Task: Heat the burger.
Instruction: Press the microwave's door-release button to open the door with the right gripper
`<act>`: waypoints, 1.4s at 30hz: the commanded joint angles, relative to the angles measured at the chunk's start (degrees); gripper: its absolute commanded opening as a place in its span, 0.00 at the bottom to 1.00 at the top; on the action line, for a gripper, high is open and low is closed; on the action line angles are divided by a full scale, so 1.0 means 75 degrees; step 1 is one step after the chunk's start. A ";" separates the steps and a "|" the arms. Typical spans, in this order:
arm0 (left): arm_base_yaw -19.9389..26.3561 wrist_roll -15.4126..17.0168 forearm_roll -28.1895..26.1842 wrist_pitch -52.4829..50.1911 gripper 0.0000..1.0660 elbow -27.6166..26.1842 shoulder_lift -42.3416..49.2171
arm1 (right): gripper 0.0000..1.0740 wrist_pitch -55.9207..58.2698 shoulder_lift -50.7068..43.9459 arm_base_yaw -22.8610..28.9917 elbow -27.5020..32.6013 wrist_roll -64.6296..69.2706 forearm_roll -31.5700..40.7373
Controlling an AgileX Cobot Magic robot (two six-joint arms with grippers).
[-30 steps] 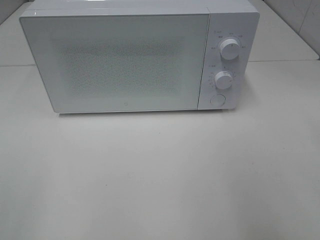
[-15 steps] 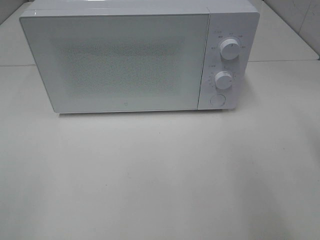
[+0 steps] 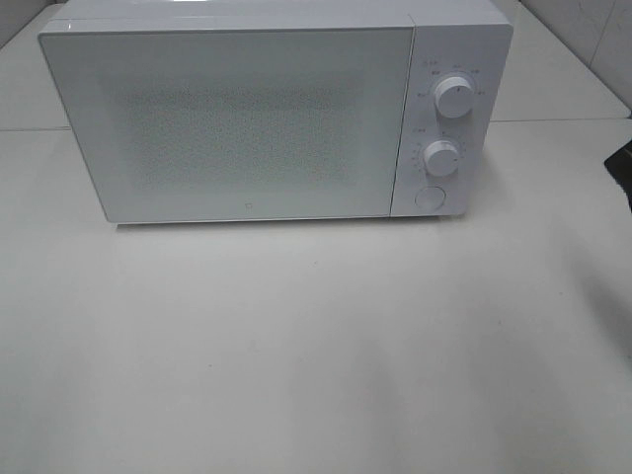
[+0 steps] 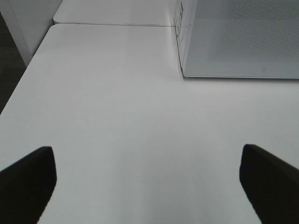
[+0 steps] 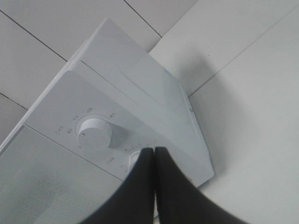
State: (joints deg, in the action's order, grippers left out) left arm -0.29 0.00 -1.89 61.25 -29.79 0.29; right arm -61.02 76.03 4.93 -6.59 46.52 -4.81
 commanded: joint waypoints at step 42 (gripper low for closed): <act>0.0015 0.0000 -0.0015 0.0023 0.95 0.0023 0.0115 | 0.01 -0.0879 0.4675 0.1620 -0.2429 0.5447 0.0733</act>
State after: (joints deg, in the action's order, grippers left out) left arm -0.29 0.00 -1.89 61.25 -29.79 0.29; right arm -68.12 110.70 16.79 -23.84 87.26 1.09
